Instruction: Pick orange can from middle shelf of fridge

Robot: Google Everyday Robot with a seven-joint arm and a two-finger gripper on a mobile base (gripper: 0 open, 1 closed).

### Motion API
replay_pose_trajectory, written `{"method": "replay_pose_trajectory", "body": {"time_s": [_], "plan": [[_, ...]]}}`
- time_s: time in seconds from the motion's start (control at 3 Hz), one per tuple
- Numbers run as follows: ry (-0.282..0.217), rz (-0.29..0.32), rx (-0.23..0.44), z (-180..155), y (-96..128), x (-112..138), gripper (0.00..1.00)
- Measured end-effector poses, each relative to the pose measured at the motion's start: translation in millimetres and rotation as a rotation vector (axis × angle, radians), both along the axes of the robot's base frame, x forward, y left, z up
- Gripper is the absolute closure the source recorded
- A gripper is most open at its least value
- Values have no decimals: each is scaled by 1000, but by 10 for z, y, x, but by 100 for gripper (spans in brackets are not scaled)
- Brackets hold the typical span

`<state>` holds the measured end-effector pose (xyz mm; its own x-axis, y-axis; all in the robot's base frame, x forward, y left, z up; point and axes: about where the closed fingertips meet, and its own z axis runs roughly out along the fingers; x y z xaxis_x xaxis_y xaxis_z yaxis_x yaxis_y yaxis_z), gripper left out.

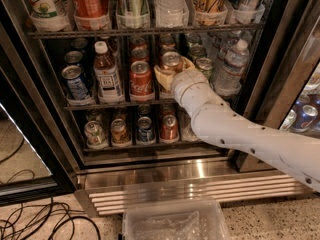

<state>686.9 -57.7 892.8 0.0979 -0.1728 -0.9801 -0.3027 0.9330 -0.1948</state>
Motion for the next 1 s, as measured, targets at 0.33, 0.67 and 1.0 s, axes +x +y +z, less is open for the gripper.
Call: {"method": "replay_pose_trajectory", "body": {"time_s": [0.33, 0.67, 1.0], "plan": [[-13, 87, 25, 170, 55, -170, 100], [31, 205, 108, 279, 31, -335, 100], [62, 272, 163, 251, -107, -394, 100]]}}
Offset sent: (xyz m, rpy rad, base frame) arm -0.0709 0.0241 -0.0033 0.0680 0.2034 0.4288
